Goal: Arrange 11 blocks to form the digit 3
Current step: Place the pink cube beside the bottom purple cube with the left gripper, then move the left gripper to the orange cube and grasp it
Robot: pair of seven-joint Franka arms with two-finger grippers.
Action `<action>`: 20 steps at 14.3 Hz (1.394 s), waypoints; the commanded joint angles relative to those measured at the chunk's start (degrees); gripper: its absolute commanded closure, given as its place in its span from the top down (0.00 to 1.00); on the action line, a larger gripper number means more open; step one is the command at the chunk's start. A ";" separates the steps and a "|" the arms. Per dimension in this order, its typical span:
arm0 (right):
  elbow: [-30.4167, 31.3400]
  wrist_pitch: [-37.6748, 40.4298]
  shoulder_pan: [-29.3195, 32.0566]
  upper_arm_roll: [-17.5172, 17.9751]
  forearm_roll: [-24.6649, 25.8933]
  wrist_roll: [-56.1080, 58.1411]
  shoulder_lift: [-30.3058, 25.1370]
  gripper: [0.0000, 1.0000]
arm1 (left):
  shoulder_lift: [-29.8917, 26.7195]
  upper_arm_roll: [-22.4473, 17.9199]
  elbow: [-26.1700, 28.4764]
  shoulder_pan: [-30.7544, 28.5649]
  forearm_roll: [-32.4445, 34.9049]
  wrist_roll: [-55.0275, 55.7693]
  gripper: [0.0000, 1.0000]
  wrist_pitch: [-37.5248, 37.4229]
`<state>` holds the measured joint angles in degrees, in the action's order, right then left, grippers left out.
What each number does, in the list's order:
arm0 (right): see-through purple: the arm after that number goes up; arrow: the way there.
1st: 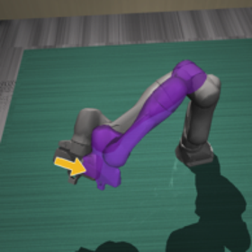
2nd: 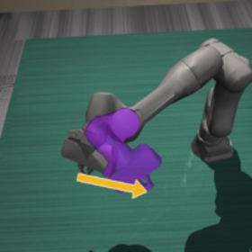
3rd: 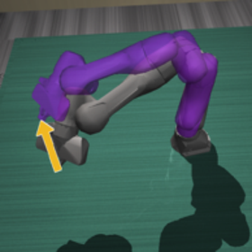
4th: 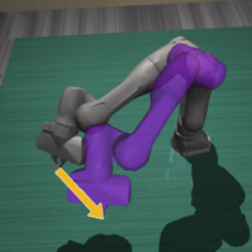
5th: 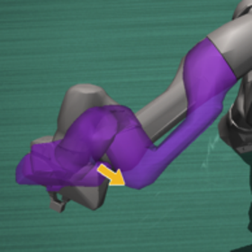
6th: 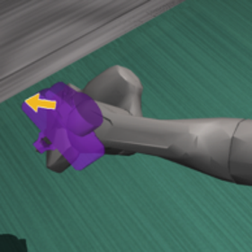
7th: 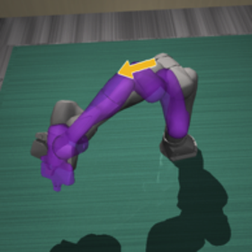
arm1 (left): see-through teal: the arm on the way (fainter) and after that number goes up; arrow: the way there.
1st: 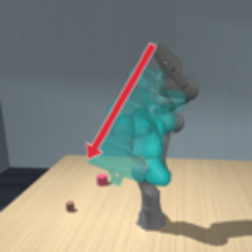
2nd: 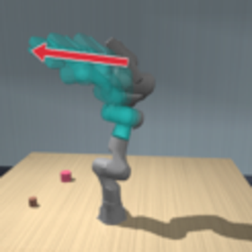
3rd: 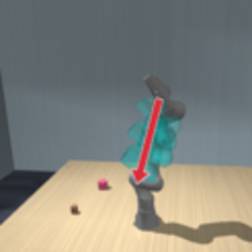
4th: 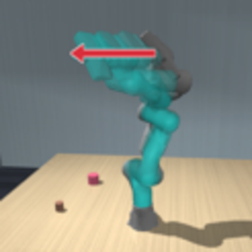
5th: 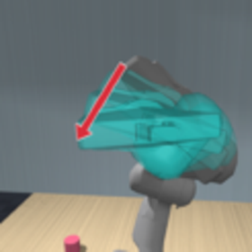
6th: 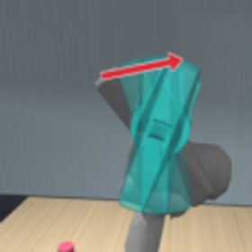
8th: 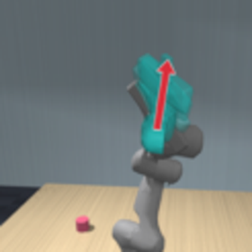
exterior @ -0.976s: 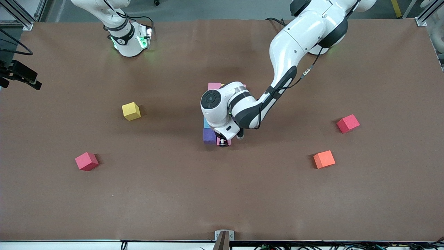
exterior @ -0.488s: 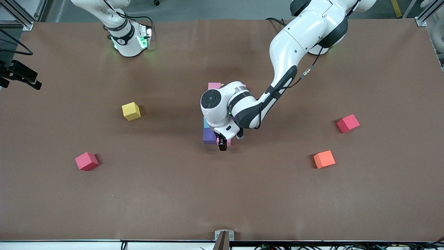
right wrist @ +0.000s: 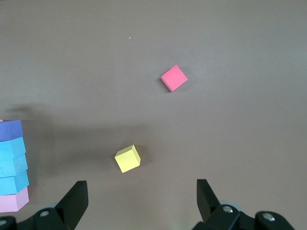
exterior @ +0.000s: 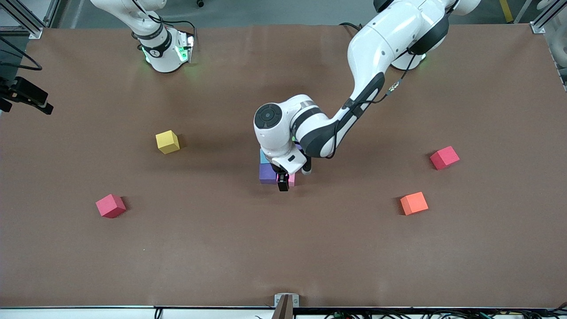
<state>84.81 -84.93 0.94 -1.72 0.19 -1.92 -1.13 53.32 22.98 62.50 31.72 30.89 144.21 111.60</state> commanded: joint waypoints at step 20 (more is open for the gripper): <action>-0.52 0.03 0.56 0.58 -0.10 -0.10 0.16 1.00 | -10.07 13.41 17.71 -47.43 1.79 -98.67 0.99 -3.78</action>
<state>84.77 -84.99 0.93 -1.63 0.19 -1.92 -1.11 46.31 35.66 73.55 -13.24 30.63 48.83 104.55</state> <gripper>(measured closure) 0.000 0.004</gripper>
